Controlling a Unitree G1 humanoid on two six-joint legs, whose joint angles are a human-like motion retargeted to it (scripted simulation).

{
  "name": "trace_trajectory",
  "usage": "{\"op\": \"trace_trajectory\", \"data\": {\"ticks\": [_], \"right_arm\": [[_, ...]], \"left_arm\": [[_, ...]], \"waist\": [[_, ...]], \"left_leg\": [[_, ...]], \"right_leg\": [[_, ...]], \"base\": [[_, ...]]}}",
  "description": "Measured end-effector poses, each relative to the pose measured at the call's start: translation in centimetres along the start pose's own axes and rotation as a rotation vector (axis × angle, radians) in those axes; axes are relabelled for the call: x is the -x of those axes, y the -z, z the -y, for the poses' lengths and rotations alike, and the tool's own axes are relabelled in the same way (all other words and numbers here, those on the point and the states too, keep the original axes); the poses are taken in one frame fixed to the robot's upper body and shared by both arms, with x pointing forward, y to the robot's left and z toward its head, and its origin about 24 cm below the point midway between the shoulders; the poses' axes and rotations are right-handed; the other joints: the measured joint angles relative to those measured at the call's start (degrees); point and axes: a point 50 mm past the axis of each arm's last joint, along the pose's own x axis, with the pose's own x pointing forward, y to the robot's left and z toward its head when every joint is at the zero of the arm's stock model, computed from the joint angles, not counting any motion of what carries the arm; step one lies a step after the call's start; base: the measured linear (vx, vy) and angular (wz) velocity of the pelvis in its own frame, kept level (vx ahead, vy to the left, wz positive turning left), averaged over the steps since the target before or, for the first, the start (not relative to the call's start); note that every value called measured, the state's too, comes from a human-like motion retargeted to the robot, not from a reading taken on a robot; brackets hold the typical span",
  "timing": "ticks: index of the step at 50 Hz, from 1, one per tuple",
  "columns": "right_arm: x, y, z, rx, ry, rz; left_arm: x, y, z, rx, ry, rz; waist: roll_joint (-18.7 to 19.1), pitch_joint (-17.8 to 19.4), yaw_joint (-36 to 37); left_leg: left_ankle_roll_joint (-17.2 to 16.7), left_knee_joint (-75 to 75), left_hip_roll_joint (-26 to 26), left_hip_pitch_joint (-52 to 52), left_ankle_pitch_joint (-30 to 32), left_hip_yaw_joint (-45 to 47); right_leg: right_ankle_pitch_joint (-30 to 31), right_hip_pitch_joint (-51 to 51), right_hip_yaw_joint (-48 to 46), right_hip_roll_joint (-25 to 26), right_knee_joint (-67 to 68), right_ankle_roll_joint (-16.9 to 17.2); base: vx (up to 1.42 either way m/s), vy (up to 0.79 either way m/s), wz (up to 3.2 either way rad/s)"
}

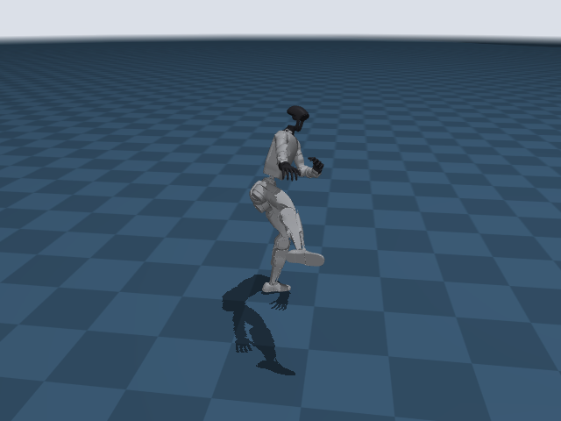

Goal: Kungfu

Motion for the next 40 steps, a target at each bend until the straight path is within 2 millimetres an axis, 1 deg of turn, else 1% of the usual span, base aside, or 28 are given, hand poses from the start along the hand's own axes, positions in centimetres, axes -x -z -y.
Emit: {"op": "trace_trajectory", "data": {"ticks": [1, 2, 3, 4, 5, 7, 8, 10, 12, 13, 15, 16, 17, 18, 20, 23, 25, 27, 28, 30, 31, 32, 33, 34, 35, 37, 38, 40], "right_arm": [[0.3, -0.7, -1.5, 0.007, -0.050, 0.016], [0.5, -1.1, -2.7, 0.020, -0.085, 0.024], [0.7, -1.2, -3.2, 0.044, -0.089, 0.015], [1.0, -1.1, -4.2, 0.071, -0.095, 0.005], [1.4, -0.9, -5.3, 0.097, -0.101, -0.005], [3.0, -2.2, -8.7, 0.100, -0.129, 0.078], [4.1, -2.3, -10.4, 0.088, -0.159, 0.120], [6.9, -2.4, -14.0, 0.048, -0.244, 0.182], [9.6, -1.7, -16.7, 0.026, -0.321, 0.212], [11.0, -1.3, -17.7, 0.018, -0.353, 0.222], [13.4, -0.7, -19.4, 0.015, -0.410, 0.256], [14.4, -0.5, -19.9, 0.019, -0.430, 0.284], [15.4, -0.2, -20.3, 0.021, -0.448, 0.307], [16.2, 0.1, -20.6, 0.023, -0.461, 0.323], [17.6, 0.5, -21.1, 0.035, -0.496, 0.372], [18.7, -1.0, -21.4, 0.069, -0.543, 0.520], [19.2, -2.8, -21.7, 0.080, -0.559, 0.632], [19.8, -5.9, -21.8, 0.071, -0.570, 0.780], [20.0, -7.6, -21.7, 0.056, -0.570, 0.854], [20.7, -10.9, -21.6, 0.004, -0.564, 0.975], [21.3, -12.4, -21.6, -0.030, -0.573, 1.026], [21.8, -13.7, -21.6, -0.068, -0.581, 1.067], [22.1, -14.8, -21.5, -0.113, -0.586, 1.088], [22.1, -15.5, -21.2, -0.158, -0.579, 1.091], [21.8, -16.2, -20.9, -0.203, -0.567, 1.085], [21.2, -18.6, -19.6, -0.268, -0.540, 1.127], [20.6, -20.2, -18.5, -0.312, -0.531, 1.144], [19.7, -23.0, -16.7, -0.359, -0.537, 1.186]], "left_arm": [[1.3, 1.0, 0.9, 0.025, 0.001, -0.067], [2.5, 1.9, 1.8, 0.052, 0.000, -0.132], [3.7, 2.7, 2.6, 0.084, -0.007, -0.194], [5.1, 3.6, 3.7, 0.125, 0.005, -0.272], [6.7, 4.4, 5.0, 0.172, 0.026, -0.358], [11.3, 6.4, 6.8, 0.253, 0.097, -0.567], [13.7, 6.9, 7.7, 0.303, 0.142, -0.664], [18.9, 6.9, 9.0, 0.400, 0.223, -0.839], [23.2, 6.1, 9.8, 0.488, 0.224, -0.977], [25.1, 5.6, 9.9, 0.523, 0.198, -1.041], [28.3, 4.5, 10.0, 0.586, 0.114, -1.137], [29.3, 4.0, 9.9, 0.609, 0.069, -1.163], [30.2, 3.6, 9.9, 0.626, 0.029, -1.188], [30.9, 3.3, 10.1, 0.634, 0.000, -1.212], [31.4, 2.6, 11.1, 0.638, -0.018, -1.244], [30.1, 2.4, 12.9, 0.617, 0.023, -1.234], [28.8, 2.5, 14.0, 0.608, 0.014, -1.227], [27.1, 3.3, 14.3, 0.575, -0.038, -1.212], [26.2, 3.9, 14.1, 0.551, -0.065, -1.196], [24.3, 5.2, 13.2, 0.488, -0.093, -1.153], [23.6, 5.9, 12.6, 0.458, -0.080, -1.129], [22.9, 6.5, 12.0, 0.432, -0.058, -1.101], [22.0, 7.1, 11.6, 0.414, -0.018, -1.064], [20.8, 7.4, 11.4, 0.410, 0.038, -1.009], [19.4, 7.5, 11.4, 0.410, 0.103, -0.944], [16.8, 8.4, 10.8, 0.426, 0.191, -0.860], [15.4, 9.3, 9.9, 0.439, 0.240, -0.839], [13.6, 10.6, 8.6, 0.444, 0.314, -0.843]], "waist": [[0.4, -0.4, 2.1], [0.6, -0.8, 3.9], [0.1, -1.2, 5.0], [0.1, -0.3, 5.0], [0.3, 1.1, 4.6], [-1.6, 1.5, 3.3], [-3.1, 0.8, 3.0], [-6.0, -2.2, 3.2], [-10.2, -6.4, 2.3], [-12.4, -7.5, 1.6], [-16.8, -9.0, -0.1], [-18.2, -10.0, -1.3], [-19.4, -11.0, -2.5], [-20.1, -12.1, -3.6], [-21.0, -13.4, -4.8], [-20.9, -13.4, -5.4], [-19.5, -12.8, -6.3], [-16.7, -11.2, -7.7], [-15.4, -10.6, -9.1], [-14.4, -9.6, -12.9], [-15.6, -9.1, -14.8], [-16.6, -8.9, -16.9], [-17.0, -9.5, -19.0], [-16.8, -9.3, -19.2], [-16.2, -8.7, -18.4], [-16.3, -7.7, -17.7], [-15.0, -6.4, -17.0], [-10.3, -2.3, -16.4]], "left_leg": [[0.8, -1.4, 3.1, -1.2, 1.6, -0.5], [2.2, -0.9, 4.8, -2.4, 1.7, -0.4], [4.9, 3.4, 4.0, -3.4, -1.5, 1.2], [5.5, 5.2, 4.3, -3.4, -3.2, 1.0], [5.2, 5.8, 5.2, -2.9, -4.1, -0.1], [2.1, 3.8, 6.7, -2.3, -2.2, -0.8], [0.3, 1.2, 7.6, -1.1, -0.2, -0.1], [-3.1, -3.0, 9.7, 0.4, 2.6, 1.3], [-4.1, -3.1, 7.2, 2.7, 1.3, 6.2], [-5.2, -3.3, 6.0, 5.0, 0.5, 8.5], [-7.7, -4.8, 2.9, 11.0, -0.3, 13.6], [-8.7, -5.1, 1.0, 12.5, -0.6, 14.8], [-9.4, -5.4, -0.9, 13.8, -0.9, 15.8], [-9.9, -5.6, -2.9, 14.8, -1.4, 16.5], [-11.2, -6.4, -5.7, 17.7, -2.1, 17.9], [-14.4, -7.4, -6.8, 23.0, -1.6, 20.6], [-16.5, -9.2, -6.3, 27.4, -1.3, 23.2], [-19.1, -10.7, -4.5, 31.2, -0.5, 25.9], [-19.7, -11.6, -4.9, 32.3, 0.3, 27.4], [-19.9, -13.0, -8.6, 33.6, 1.4, 30.0], [-19.9, -13.5, -11.7, 35.8, 0.8, 31.6], [-19.9, -14.3, -14.8, 37.4, 0.3, 32.4], [-19.9, -15.6, -18.0, 37.9, -0.3, 31.3], [-19.9, -16.5, -19.6, 38.1, -0.6, 29.5], [-19.9, -17.2, -20.6, 38.2, -0.9, 27.4], [-19.9, -19.1, -22.9, 39.4, -1.1, 27.0], [-19.9, -18.7, -22.4, 38.4, -1.3, 25.4], [-19.9, -17.7, -21.1, 37.2, -1.4, 22.5]], "right_leg": [[-2.3, -1.7, -6.6, 0.9, 1.1, 0.0], [-4.9, -4.1, -9.8, 0.7, 3.9, 0.0], [-8.0, -8.0, -6.6, -1.8, 10.3, 0.0], [-9.6, -9.2, -5.0, -1.5, 17.9, 0.0], [-10.5, -9.2, -4.2, 0.2, 26.1, 0.0], [-7.1, -8.2, -11.6, 6.7, 37.0, 0.0], [-5.9, -7.1, -16.9, 9.7, 40.7, 0.0], [-5.5, -4.7, -27.9, 13.5, 45.9, 1.6], [-8.0, -1.9, -34.7, 12.7, 48.6, 7.6], [-8.8, 0.6, -37.8, 12.2, 49.1, 10.2], [-10.9, 4.5, -39.7, 12.9, 48.8, 16.7], [-12.8, 5.7, -39.1, 13.3, 47.6, 19.2], [-14.4, 6.8, -38.3, 13.3, 46.1, 20.8], [-15.3, 7.7, -37.5, 12.3, 44.0, 20.5], [-16.7, 10.3, -36.1, 9.4, 37.9, 16.9], [-21.7, 13.9, -34.9, 6.1, 24.0, 8.9], [-26.8, 15.8, -33.7, 6.0, 14.4, 5.0], [-31.4, 18.5, -38.4, 5.2, 6.7, 2.1], [-33.6, 19.3, -41.2, 4.1, 3.3, 1.2], [-34.9, 19.7, -44.2, 1.2, -1.4, 2.5], [-29.3, 19.7, -46.3, -2.3, -1.6, 6.3], [-24.7, 17.3, -42.3, -4.1, -0.2, 10.1], [-22.3, 9.9, -26.2, -2.6, 4.5, 14.1], [-21.1, 5.7, -20.8, -3.3, 7.3, 16.3], [-20.7, 3.1, -20.7, -5.2, 9.1, 17.6], [-24.2, -2.0, -23.7, -7.8, 13.4, 15.9], [-26.8, -4.7, -23.2, -6.3, 16.7, 15.9], [-28.3, -7.5, -21.5, -1.8, 18.7, 15.4]], "base": [[0.04, -0.50, -1.86], [0.14, -0.18, -1.47], [0.14, 0.04, -0.48], [0.13, 0.08, 0.44], [0.11, -0.25, 0.57], [0.17, -0.59, 0.10], [0.30, -0.77, -0.33], [0.41, -0.78, -0.53], [0.43, -0.47, 0.06], [0.36, -0.31, 0.75], [0.32, -0.32, 1.29], [0.34, -0.46, 1.65], [0.35, -0.54, 1.82], [0.32, -0.55, 1.80], [0.23, -0.55, 1.50], [0.03, -0.44, 0.54], [-0.13, -0.58, -0.28], [-0.26, -0.61, -0.66], [-0.37, -0.59, -0.15], [-0.44, -0.62, 0.62], [-0.33, -0.73, 1.25], [-0.19, -0.79, 1.80], [-0.17, -0.68, 1.81], [-0.19, -0.55, 1.49], [-0.43, -0.61, 0.69], [-0.63, -0.62, -0.04], [-0.53, -0.35, -0.66], [-0.29, -0.14, -0.99]]}}
